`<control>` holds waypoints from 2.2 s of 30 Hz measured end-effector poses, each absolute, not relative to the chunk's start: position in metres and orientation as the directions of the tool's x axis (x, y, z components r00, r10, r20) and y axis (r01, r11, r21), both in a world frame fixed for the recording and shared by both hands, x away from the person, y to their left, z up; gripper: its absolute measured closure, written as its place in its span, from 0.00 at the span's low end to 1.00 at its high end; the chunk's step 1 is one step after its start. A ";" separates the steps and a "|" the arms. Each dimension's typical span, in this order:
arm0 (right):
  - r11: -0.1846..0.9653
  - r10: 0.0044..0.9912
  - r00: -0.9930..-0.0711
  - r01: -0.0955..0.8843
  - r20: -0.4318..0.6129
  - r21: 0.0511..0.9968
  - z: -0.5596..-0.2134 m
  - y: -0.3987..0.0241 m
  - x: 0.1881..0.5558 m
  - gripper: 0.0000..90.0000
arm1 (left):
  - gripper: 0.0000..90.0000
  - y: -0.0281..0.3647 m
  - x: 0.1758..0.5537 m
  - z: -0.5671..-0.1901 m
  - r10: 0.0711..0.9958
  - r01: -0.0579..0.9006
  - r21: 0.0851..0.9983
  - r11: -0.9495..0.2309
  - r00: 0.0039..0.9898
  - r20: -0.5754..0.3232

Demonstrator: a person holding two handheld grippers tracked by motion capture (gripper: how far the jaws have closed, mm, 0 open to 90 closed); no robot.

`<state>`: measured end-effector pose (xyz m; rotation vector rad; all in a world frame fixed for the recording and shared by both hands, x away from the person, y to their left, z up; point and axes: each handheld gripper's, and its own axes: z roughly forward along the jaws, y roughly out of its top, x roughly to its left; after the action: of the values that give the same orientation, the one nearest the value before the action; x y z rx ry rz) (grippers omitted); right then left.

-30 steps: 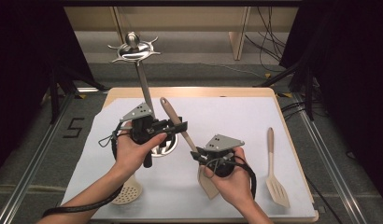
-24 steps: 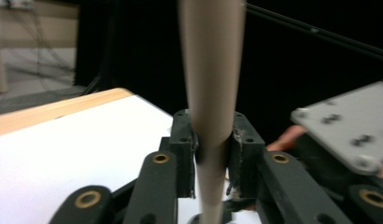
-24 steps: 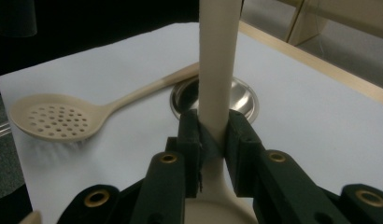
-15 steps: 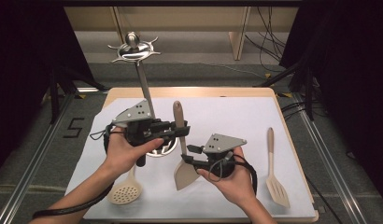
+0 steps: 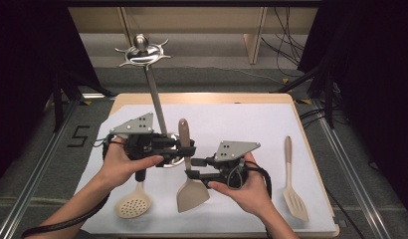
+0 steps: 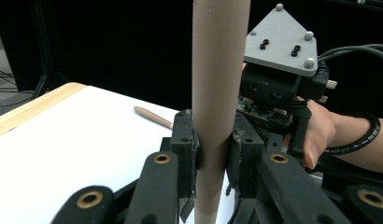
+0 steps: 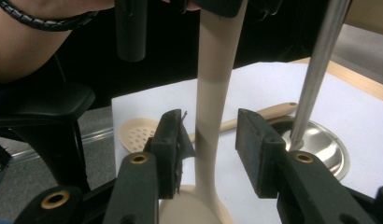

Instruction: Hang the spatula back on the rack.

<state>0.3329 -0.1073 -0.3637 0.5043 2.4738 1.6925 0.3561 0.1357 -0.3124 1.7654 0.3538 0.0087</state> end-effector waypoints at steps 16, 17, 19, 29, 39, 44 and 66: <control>0.311 0.159 -0.975 0.200 0.156 0.929 -0.365 -0.108 0.345 0.86 | 0.83 0.132 0.354 -0.308 0.170 0.242 0.953 -0.184 0.962 -0.212; 0.312 0.150 -0.975 0.206 0.166 0.928 -0.365 -0.108 0.345 0.88 | 0.83 0.132 0.354 -0.309 0.168 0.243 0.953 -0.181 0.962 -0.213; 0.313 0.162 -0.971 0.218 0.174 0.925 -0.364 -0.108 0.344 0.88 | 0.83 0.133 0.356 -0.310 0.170 0.243 0.954 -0.175 0.962 -0.214; 0.281 0.418 -0.898 0.273 0.139 0.920 -0.355 -0.099 0.333 0.88 | 0.54 0.134 0.350 -0.318 0.368 0.151 0.985 -0.083 0.923 -0.110; 0.245 0.485 -0.861 0.304 0.155 0.920 -0.355 -0.094 0.330 0.88 | 0.72 0.133 0.350 -0.328 0.370 0.158 0.984 -0.077 0.921 -0.119; 0.247 0.486 -0.861 0.300 0.150 0.921 -0.356 -0.095 0.330 0.88 | 0.83 0.134 0.349 -0.328 0.351 0.181 0.982 -0.061 0.924 -0.149; 0.276 0.561 -0.822 0.295 0.096 0.915 -0.367 -0.127 0.335 0.64 | 0.84 0.168 0.358 -0.310 0.410 0.154 0.982 -0.111 0.907 -0.096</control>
<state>0.3349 -0.1274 -0.3674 0.7910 2.3000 1.5660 0.3580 0.1684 -0.3103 1.6849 0.4358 0.2284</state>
